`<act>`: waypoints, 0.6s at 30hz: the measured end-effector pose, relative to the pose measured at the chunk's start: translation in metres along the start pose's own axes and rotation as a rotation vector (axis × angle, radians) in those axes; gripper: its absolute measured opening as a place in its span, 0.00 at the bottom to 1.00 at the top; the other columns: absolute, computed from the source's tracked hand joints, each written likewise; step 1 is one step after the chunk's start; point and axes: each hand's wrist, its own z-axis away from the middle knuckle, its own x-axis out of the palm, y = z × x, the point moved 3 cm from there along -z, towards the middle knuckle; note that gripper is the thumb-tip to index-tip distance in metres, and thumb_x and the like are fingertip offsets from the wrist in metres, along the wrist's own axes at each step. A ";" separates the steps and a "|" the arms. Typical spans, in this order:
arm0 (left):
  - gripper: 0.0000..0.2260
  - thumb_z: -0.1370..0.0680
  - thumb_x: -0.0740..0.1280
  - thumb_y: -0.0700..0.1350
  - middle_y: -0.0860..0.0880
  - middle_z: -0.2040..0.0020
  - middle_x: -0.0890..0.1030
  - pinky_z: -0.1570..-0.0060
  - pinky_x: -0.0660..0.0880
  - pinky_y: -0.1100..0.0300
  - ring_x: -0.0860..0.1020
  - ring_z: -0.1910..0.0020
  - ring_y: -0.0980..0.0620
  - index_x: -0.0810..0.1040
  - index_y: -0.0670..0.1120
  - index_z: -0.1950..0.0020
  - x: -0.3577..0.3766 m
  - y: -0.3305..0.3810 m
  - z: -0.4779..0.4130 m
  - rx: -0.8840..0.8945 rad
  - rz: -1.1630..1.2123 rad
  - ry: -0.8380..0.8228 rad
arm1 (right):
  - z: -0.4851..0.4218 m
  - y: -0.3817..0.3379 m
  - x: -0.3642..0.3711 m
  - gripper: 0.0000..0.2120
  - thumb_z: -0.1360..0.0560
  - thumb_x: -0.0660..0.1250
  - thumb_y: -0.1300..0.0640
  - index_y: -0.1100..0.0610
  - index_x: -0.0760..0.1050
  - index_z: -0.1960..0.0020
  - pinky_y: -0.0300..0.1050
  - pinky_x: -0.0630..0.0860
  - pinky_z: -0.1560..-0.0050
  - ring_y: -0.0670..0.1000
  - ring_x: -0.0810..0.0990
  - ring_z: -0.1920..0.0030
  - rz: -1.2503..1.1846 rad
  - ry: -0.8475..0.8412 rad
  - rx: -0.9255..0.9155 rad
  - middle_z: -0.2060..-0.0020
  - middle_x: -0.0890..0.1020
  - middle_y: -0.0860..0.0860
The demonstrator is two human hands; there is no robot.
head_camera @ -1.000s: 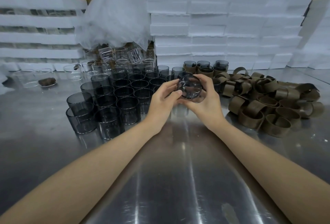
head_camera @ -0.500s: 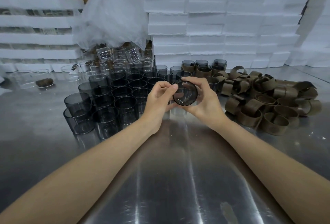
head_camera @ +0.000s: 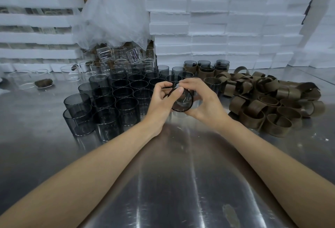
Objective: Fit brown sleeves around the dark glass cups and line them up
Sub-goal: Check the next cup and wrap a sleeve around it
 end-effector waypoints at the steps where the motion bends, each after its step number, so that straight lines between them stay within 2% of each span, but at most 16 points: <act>1: 0.16 0.25 0.73 0.47 0.44 0.48 0.77 0.51 0.76 0.56 0.77 0.49 0.49 0.71 0.48 0.42 0.000 0.000 0.000 0.006 -0.006 -0.002 | 0.000 0.000 0.000 0.27 0.33 0.77 0.67 0.57 0.74 0.36 0.53 0.78 0.43 0.49 0.74 0.35 0.009 -0.009 -0.001 0.38 0.75 0.54; 4: 0.13 0.24 0.70 0.42 0.44 0.46 0.75 0.55 0.76 0.63 0.76 0.49 0.51 0.70 0.46 0.42 0.001 -0.001 0.000 0.037 -0.049 -0.015 | 0.000 -0.001 0.000 0.29 0.33 0.77 0.67 0.54 0.73 0.36 0.53 0.79 0.45 0.49 0.74 0.36 0.023 -0.025 0.001 0.38 0.75 0.52; 6: 0.15 0.25 0.73 0.43 0.44 0.45 0.74 0.54 0.76 0.67 0.75 0.48 0.52 0.70 0.47 0.44 0.002 -0.002 0.001 0.059 -0.080 -0.023 | 0.000 -0.001 0.001 0.29 0.34 0.77 0.68 0.53 0.73 0.36 0.53 0.78 0.44 0.49 0.75 0.37 0.028 -0.029 0.006 0.39 0.74 0.51; 9: 0.22 0.33 0.75 0.48 0.44 0.43 0.74 0.46 0.77 0.60 0.76 0.44 0.52 0.69 0.50 0.45 0.004 -0.002 0.002 0.067 -0.118 -0.032 | 0.001 0.000 0.001 0.31 0.35 0.76 0.69 0.52 0.73 0.36 0.51 0.78 0.44 0.49 0.75 0.37 0.019 -0.030 0.025 0.39 0.74 0.51; 13: 0.26 0.36 0.75 0.48 0.41 0.39 0.74 0.39 0.76 0.53 0.76 0.40 0.49 0.68 0.50 0.43 0.006 -0.001 0.004 0.097 -0.174 -0.047 | 0.001 0.003 0.002 0.29 0.34 0.76 0.68 0.51 0.73 0.37 0.43 0.78 0.47 0.47 0.75 0.38 -0.004 -0.023 0.055 0.40 0.74 0.50; 16: 0.28 0.37 0.76 0.46 0.41 0.39 0.73 0.38 0.75 0.54 0.75 0.39 0.47 0.67 0.48 0.41 0.007 -0.001 0.005 0.115 -0.223 -0.058 | 0.001 0.007 0.002 0.30 0.35 0.76 0.68 0.51 0.72 0.38 0.36 0.75 0.47 0.46 0.75 0.38 -0.042 -0.011 0.089 0.40 0.74 0.49; 18: 0.29 0.35 0.77 0.42 0.42 0.39 0.73 0.38 0.74 0.55 0.75 0.39 0.48 0.67 0.47 0.40 0.007 -0.003 0.005 0.126 -0.245 -0.070 | 0.001 0.009 0.002 0.30 0.35 0.77 0.68 0.52 0.72 0.38 0.37 0.75 0.47 0.47 0.76 0.39 -0.063 -0.006 0.121 0.40 0.74 0.47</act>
